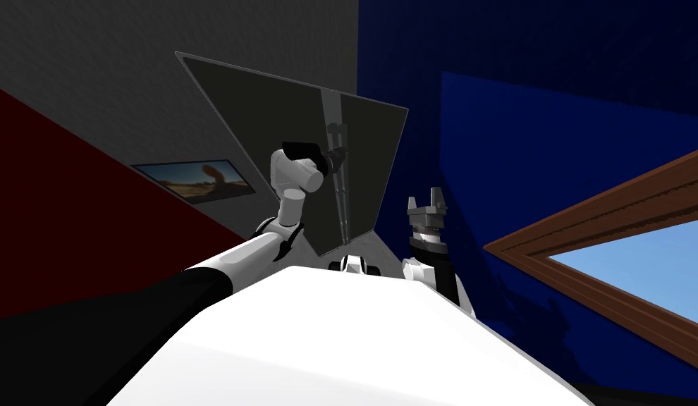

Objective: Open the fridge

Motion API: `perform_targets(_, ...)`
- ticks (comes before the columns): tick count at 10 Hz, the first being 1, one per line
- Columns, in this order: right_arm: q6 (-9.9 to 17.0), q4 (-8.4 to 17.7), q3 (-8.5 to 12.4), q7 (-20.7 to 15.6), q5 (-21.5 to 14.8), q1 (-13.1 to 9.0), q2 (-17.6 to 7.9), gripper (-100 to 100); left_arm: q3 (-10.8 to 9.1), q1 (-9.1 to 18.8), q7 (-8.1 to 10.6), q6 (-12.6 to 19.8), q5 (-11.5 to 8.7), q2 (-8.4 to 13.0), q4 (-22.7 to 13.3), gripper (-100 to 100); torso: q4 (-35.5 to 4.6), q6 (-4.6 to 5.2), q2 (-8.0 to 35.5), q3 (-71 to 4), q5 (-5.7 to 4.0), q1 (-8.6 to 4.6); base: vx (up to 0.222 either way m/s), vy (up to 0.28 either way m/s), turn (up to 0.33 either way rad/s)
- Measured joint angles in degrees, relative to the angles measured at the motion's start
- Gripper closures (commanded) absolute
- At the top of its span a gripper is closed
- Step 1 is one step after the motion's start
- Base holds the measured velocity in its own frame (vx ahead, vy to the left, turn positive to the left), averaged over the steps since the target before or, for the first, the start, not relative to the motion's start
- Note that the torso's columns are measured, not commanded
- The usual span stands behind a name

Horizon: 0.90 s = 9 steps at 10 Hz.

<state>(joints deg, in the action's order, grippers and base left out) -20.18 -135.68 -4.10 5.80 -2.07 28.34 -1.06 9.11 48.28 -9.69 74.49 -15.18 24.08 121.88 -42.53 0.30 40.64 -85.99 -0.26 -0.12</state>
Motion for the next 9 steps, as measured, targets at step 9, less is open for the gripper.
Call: perform_targets(9,0.00,0.00,0.00,0.00,0.00,0.00,0.00,0,-0.15,2.35,-0.45,1.35,-0.33,0.46,-1.18,-100,0.22,0.01,-0.28,-0.21,0.02,-0.03,0.008,0.003,-0.001)
